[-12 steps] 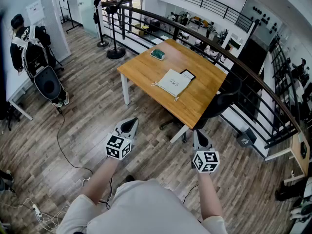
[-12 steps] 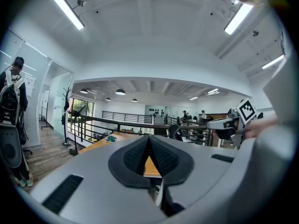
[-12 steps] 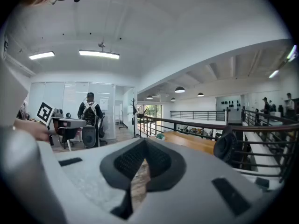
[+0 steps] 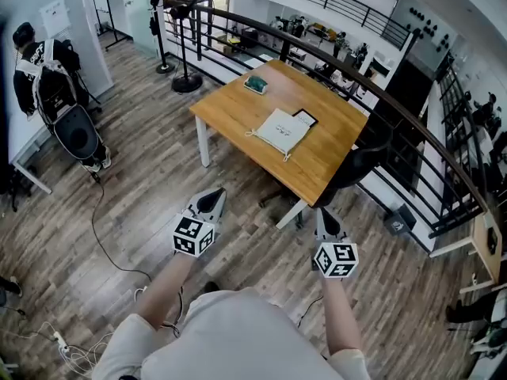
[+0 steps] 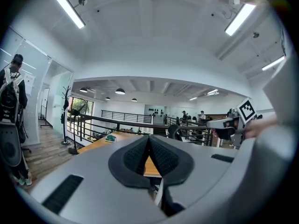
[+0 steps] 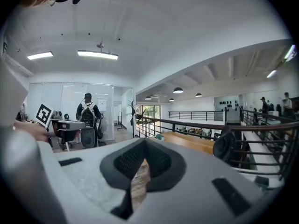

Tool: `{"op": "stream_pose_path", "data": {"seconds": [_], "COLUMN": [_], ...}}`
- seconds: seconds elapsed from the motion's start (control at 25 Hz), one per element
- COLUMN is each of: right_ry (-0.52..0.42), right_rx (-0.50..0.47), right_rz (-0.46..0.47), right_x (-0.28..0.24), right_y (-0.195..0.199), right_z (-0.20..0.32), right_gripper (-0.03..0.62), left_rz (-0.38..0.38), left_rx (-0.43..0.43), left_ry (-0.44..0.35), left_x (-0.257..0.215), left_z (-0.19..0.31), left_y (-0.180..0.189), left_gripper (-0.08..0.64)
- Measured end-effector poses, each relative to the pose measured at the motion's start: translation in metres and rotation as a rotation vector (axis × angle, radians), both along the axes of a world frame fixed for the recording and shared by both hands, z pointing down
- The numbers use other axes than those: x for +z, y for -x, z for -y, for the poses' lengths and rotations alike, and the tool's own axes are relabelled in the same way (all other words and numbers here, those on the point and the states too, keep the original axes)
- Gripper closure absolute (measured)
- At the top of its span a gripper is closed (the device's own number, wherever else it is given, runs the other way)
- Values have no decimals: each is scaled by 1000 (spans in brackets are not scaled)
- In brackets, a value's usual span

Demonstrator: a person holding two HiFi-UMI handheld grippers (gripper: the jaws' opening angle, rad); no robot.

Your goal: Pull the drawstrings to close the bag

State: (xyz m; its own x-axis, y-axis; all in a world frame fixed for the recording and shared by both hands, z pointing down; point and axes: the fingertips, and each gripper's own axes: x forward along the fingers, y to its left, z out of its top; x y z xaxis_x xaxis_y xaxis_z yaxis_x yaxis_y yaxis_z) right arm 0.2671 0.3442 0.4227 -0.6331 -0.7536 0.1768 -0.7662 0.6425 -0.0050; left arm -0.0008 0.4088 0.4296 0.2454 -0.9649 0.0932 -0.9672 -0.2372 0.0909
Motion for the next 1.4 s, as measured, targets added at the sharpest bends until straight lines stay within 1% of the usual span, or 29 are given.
{"op": "stream_pose_path", "data": {"seconds": [0.36,0.52,0.64,0.68,0.72,0.8,1.0,1.2,1.4], "right_ry": [-34,-29,-12,-5,1,7,10,-3,16], "right_rx": [-17,17,51,57,60,69,89,121,141], "right_rz": [5,-20,-13,-13,-15,-22,-33,-43,-51], "right_x": [4,11,16,19,22,26,30,33,41], "right_y": [19,24,29,31,33,38,49,57,64], "right_z": [-13,-15,-15,-14,-15,-15,-23,-29,-32], "right_gripper": [595,595,595,580,561,535,528,528,528], "left_rz": [-13,-17,-19,-18,-17,-18,-24,-25,-26], "left_rx": [19,26,35,40,47,58,79,105,112], "left_ry": [-2,4,5,6,8,17,26,30,43], "left_x": [6,9,11,13,15,20,24,29,37], "left_z": [-5,-6,-5,-4,-3,-2,-1,-1,-2], "left_y": [15,26,35,38,39,43,54,64,76], "left_gripper": [566,566,566,565,556,502,461,455,453]}}
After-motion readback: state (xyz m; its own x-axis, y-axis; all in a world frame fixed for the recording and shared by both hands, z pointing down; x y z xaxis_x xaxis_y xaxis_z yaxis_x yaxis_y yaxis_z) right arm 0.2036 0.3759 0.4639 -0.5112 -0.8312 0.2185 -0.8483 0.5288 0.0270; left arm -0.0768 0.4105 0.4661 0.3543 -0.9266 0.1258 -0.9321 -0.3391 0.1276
